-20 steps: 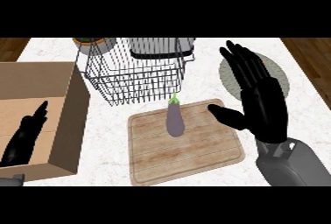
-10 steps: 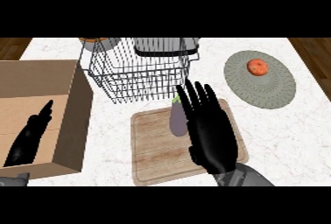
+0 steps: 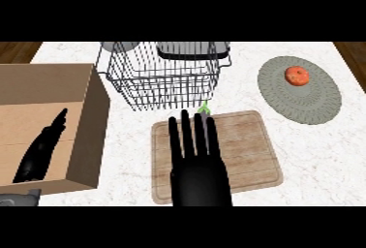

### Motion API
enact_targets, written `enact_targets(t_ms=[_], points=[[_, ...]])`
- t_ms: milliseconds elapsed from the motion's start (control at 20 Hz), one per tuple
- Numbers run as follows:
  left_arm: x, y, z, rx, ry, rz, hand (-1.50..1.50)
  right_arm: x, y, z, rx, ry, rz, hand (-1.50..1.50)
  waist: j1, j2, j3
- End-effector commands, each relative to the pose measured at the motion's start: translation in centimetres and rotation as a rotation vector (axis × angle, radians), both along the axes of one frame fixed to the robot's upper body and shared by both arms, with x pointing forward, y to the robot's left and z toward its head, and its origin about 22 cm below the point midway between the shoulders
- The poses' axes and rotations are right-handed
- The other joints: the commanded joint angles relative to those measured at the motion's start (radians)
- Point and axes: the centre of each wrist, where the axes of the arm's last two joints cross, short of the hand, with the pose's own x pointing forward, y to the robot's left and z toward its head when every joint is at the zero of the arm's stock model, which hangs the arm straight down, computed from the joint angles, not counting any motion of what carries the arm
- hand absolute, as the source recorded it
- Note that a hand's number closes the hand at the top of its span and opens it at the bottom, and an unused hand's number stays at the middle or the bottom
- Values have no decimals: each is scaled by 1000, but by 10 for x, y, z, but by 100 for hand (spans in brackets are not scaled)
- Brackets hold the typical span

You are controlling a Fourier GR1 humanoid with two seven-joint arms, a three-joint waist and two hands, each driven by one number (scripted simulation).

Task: Pick the eggplant from the cutting board and place it in the basket

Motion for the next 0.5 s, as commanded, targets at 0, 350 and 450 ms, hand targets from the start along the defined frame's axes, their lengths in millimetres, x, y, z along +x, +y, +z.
enact_targets(t_ms=[0,350,450], points=[[-6,-13,-22,10,68,-6,0,-15,7,11,-54,47,-185,-150,4,14,-2],[-12,-3,-5,9,49,-25,0,-21,14,-12,10,24,-222,-150,20,15,0],[-2,-19,-14,9,49,-33,0,-10,14,-5,17,13,-217,-150,14,19,0]])
